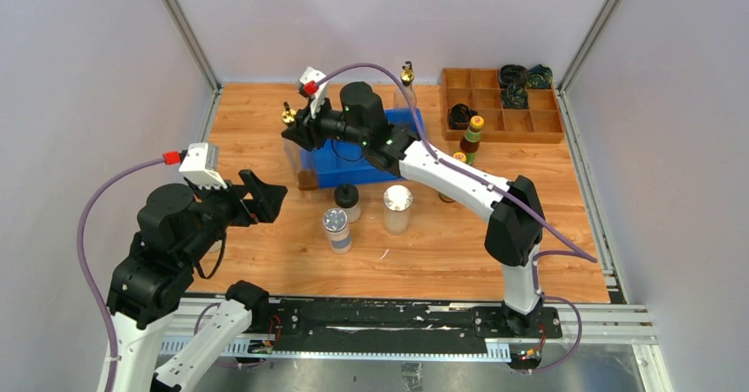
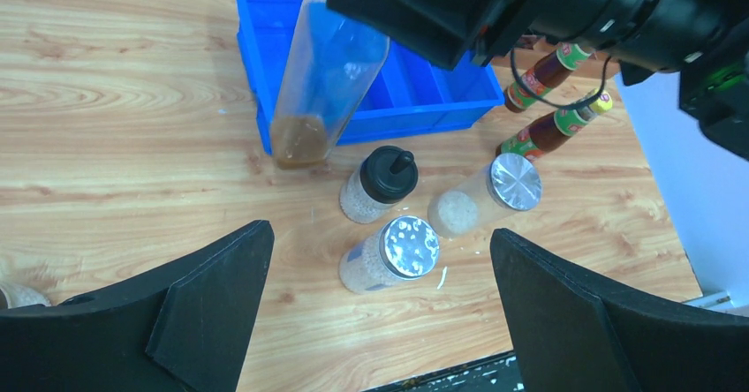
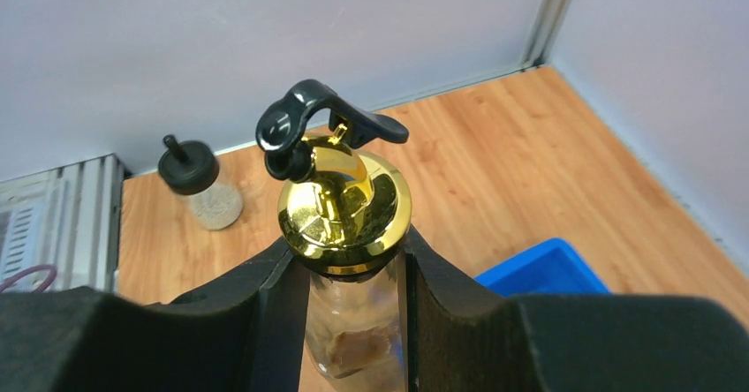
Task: Organize the condiment bottles
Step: Pick up the bottle from the center of the board, then place the bottle in the storage box.
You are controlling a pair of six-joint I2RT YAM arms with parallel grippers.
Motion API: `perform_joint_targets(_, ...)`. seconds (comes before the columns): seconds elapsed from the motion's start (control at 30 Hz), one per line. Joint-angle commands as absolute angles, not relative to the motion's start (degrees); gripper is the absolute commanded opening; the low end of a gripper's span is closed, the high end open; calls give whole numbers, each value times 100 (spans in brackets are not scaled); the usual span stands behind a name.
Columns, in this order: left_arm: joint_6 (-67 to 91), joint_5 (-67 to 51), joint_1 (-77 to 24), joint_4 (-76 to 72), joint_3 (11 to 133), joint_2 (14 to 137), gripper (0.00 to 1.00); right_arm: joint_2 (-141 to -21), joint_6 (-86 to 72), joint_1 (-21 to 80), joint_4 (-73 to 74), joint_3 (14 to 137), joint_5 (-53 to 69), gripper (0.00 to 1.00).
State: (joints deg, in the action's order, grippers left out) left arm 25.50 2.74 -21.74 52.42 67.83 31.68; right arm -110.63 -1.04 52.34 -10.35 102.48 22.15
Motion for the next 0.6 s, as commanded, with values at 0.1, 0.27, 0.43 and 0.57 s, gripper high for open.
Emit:
perform_joint_targets(0.1, 2509, 277, -2206, 5247, 6897, 3127, 100, -10821, 434, 5177, -419, 11135, 1013, 4)
perform_joint_targets(0.27, 2514, 255, -2206, 5248, 6889, 3127, 100, -10736, 630, 5151, -165, 11268, -93, 3)
perform_joint_targets(0.43, 2511, 230, -2206, 5246, 6883, 3146, 100, -10651, 881, 5142, -154, 11300, -1390, 2)
perform_joint_targets(0.57, 2513, 215, -2206, 5247, 6882, 3150, 100, -10571, 1120, 5106, -283, 11277, -2329, 1)
